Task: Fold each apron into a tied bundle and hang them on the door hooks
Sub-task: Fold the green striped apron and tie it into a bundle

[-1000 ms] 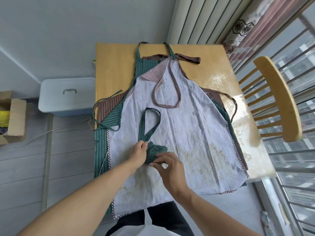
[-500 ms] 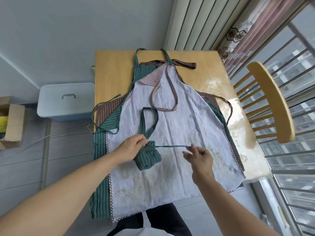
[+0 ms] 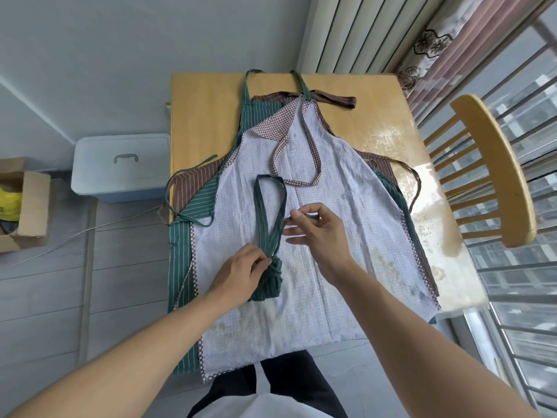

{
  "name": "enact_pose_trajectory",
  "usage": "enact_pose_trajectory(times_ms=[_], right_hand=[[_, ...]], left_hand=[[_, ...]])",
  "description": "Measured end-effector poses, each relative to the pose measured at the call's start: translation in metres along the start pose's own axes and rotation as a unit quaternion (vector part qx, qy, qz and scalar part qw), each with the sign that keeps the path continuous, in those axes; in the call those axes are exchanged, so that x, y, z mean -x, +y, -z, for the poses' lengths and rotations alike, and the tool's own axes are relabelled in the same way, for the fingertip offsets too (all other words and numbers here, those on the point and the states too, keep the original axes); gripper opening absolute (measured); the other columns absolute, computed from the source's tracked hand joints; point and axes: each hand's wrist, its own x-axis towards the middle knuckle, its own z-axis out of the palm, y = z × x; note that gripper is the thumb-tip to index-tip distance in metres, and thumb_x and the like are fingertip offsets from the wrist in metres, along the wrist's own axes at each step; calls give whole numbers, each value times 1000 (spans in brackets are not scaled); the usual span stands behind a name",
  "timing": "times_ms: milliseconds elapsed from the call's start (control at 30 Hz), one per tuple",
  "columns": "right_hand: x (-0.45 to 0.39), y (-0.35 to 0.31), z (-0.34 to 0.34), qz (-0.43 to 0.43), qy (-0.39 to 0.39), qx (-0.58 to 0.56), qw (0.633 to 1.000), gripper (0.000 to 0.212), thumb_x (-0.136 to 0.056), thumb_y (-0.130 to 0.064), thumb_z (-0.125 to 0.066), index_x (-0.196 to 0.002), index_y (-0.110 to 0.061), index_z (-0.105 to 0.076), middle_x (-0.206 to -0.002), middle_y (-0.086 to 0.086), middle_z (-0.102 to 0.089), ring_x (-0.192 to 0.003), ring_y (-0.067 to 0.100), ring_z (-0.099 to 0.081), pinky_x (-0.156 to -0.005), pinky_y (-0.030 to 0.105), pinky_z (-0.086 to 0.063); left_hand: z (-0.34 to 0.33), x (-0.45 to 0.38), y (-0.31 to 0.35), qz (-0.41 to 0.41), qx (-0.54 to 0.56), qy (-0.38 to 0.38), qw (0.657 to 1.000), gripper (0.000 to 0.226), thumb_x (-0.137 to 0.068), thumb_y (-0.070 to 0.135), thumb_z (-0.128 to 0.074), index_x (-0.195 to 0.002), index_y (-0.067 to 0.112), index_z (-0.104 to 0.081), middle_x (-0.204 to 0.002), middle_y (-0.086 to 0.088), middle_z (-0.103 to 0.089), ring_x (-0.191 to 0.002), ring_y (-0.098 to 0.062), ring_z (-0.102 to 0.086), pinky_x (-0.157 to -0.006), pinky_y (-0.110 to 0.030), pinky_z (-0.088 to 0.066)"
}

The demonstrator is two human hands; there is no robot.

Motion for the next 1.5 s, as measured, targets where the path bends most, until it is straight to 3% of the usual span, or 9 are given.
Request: enact_pose_trajectory(times_ms=[300, 433, 533, 667, 833, 1067, 1167, 1367, 1500], right_hand=[[15, 19, -5, -195, -8, -145, 970, 14, -93, -2, -70, -85, -5, -58, -78, 8, -73, -88, 22, -75, -99, 34, -55], [28, 54, 5, -266, -27, -26, 963, 25, -90, 4, -71, -72, -6, -58, -71, 6, -64, -72, 15, -69, -90, 30, -58], [31, 69, 3, -240, -5, 58, 969, 15, -81, 8, -79, -84, 1, -66, -81, 12, -68, -77, 23, -73, -78, 29, -61], [21, 81, -6, -143, 2, 244, 959, 16, -81, -7, -82, -95, -10, -76, -86, 3, -77, -80, 16, -75, -80, 30, -62], [12, 94, -13, 18, -54, 443, 895, 13, -90, -16, -73, -97, -24, -81, -86, -11, -75, -78, 0, -67, -70, 8, -48], [-15, 108, -2, 225, -151, 685, 676, 38, -102, -25, -34, -90, -15, -69, -82, -2, -61, -79, 15, -40, -77, 30, -47], [-11, 94, -6, 242, -107, 687, 677, 15, -88, -8, -64, -77, -14, -56, -62, -1, -57, -64, 16, -45, -54, 26, -39], [-9, 90, -15, 126, -93, 690, 707, 22, -99, -9, -42, -93, -10, -63, -76, 5, -67, -66, 18, -52, -62, 30, -44], [-3, 90, -4, 78, -76, 596, 795, 24, -97, -11, -54, -83, -13, -73, -70, -1, -70, -62, 18, -63, -59, 31, -52]], left_hand=[[1, -1, -2, 120, 123, -38, 984, 20, -103, 38, -53, -90, 26, -62, -83, 8, -70, -77, -10, -66, -72, -30, -54], [-2, -2, -5, 112, 90, -41, 989, 21, -106, 36, -46, -87, 31, -52, -71, 7, -62, -60, -9, -55, -55, -24, -42], [-1, -2, -5, 91, 64, -45, 993, 25, -107, 40, -38, -91, 25, -48, -68, -1, -60, -58, -15, -54, -55, -31, -42], [-1, 0, -4, 85, 20, -62, 994, 20, -102, 6, -37, -89, 19, -44, -65, -1, -50, -57, -17, -44, -52, -28, -33], [4, 2, -4, 62, 30, -80, 994, 27, -109, 29, -31, -87, 17, -41, -63, -2, -49, -54, -13, -41, -50, -24, -33], [5, 3, -6, 45, 40, -79, 995, 33, -109, 33, -33, -83, 20, -48, -84, 4, -53, -77, -12, -52, -74, -34, -48], [4, 2, -7, 35, 29, -89, 995, 30, -108, 31, -34, -90, 19, -54, -92, 6, -54, -85, -12, -56, -81, -36, -49], [2, 3, -2, 24, 15, -92, 995, 27, -108, 30, -39, -93, 16, -57, -98, 7, -53, -86, -10, -55, -77, -25, -45], [1, 2, -3, 25, 4, -83, 996, 24, -107, 23, -42, -92, 14, -59, -96, 5, -54, -85, -12, -55, -77, -26, -45]])
